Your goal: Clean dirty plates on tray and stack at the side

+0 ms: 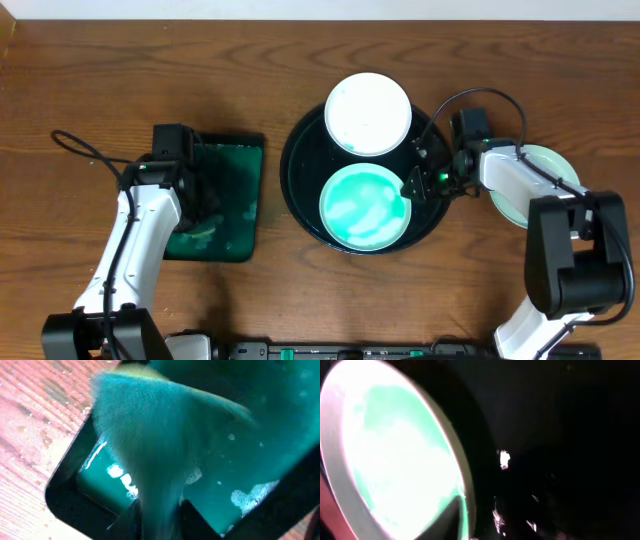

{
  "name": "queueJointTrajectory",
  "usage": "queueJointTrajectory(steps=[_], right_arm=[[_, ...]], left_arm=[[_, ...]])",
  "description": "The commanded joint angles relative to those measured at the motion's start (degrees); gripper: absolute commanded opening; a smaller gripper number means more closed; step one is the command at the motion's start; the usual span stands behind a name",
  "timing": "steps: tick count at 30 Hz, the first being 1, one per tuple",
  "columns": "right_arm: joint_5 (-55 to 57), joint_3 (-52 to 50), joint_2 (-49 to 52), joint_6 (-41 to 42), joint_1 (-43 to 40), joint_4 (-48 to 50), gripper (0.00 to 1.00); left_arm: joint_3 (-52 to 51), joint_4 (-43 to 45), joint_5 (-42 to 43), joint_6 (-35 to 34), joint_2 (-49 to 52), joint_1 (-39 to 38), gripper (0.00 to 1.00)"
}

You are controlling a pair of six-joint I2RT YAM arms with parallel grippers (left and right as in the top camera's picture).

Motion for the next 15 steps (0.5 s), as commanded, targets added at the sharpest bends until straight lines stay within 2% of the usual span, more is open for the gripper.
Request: queueJointTrajectory(steps=[1, 3, 4, 7, 8, 12, 15], right_arm=[[3.6, -0.6, 1.6, 2.7, 1.9, 0.9, 0.08], [7.5, -0.6, 1.6, 4.2, 2.1, 1.1, 0.01], [7.6, -0.6, 1.6, 4.3, 2.1, 1.4, 0.01], [8.6, -0.5, 0.4, 7.2, 2.3, 2.6, 0.01], [10.3, -0.5, -0.7, 8.6, 2.4, 2.6, 0.01], [19.5, -0.5, -9.6, 9.4, 5.4, 2.3, 0.01], [27.4, -0.5, -17.9, 9.2, 9.3, 2.0, 0.01]], left_arm=[[-0.1, -0.1, 1.6, 0.7, 0.0, 0.2, 0.38], [-0.1, -0.1, 1.6, 0.7, 0.0, 0.2, 0.41], [-0.1, -0.1, 1.6, 0.7, 0.0, 0.2, 0.45], [-0.1, -0.1, 1.6, 0.7, 0.0, 0.2, 0.64], [-0.1, -0.1, 1.6, 0.7, 0.0, 0.2, 0.68], [-0.1, -0.2, 1.6, 0.6, 0.0, 0.2, 0.75], [-0.1, -0.2, 1.6, 0.7, 0.0, 0.2, 0.76]])
